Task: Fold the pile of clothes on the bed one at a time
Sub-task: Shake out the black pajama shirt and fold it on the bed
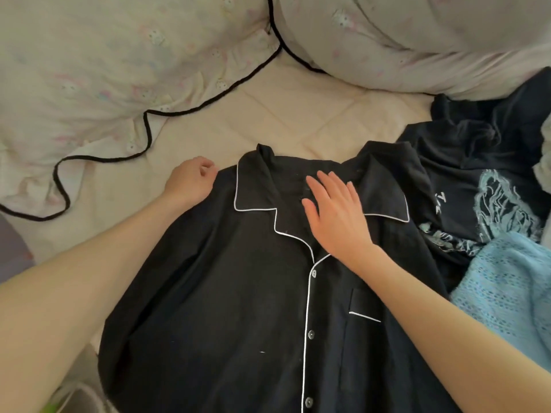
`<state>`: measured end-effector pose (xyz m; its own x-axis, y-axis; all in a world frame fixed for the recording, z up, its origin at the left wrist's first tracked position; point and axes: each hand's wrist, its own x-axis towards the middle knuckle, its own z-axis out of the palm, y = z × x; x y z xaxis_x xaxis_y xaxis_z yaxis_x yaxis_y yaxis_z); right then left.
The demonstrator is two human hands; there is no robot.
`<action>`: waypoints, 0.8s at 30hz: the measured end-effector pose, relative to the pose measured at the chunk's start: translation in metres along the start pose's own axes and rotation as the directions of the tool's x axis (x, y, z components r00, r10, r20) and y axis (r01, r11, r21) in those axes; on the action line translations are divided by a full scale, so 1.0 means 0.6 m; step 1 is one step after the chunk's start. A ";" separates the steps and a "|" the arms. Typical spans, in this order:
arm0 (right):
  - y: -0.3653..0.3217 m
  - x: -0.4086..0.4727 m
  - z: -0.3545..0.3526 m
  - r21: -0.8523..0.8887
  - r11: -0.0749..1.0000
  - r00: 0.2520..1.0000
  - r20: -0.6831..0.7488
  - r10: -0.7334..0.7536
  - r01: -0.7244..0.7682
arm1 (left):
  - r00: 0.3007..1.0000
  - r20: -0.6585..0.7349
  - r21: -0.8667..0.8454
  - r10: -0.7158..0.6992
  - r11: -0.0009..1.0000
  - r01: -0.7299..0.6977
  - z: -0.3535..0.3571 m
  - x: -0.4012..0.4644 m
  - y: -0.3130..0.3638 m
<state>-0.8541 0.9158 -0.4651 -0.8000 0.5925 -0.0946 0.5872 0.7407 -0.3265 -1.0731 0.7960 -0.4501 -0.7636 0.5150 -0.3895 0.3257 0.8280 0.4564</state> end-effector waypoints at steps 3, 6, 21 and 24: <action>-0.005 0.057 -0.001 -0.030 0.999 0.999 -0.025 0.026 -0.027 | 0.987 0.135 -0.178 -0.089 0.978 0.112 -0.010 0.011 -0.004; -0.008 0.115 -0.017 -0.007 0.997 0.997 0.019 0.078 -0.078 | 0.979 0.182 -0.225 -0.094 0.965 0.135 -0.009 0.027 -0.012; -0.123 0.262 0.008 0.543 0.610 0.817 0.372 0.441 -0.577 | 0.978 -0.134 -0.260 0.161 0.947 -0.191 0.003 0.069 -0.049; -0.121 0.248 0.024 0.571 0.614 0.836 0.309 0.453 -0.544 | 0.983 -0.103 -0.232 0.151 0.958 -0.171 0.002 0.069 -0.061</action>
<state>-1.0176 0.9458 -0.4690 -0.4407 0.7334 -0.5176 0.7256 -0.0485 -0.6864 -1.1157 0.7874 -0.4838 -0.7591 0.6084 -0.2318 0.3132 0.6534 0.6892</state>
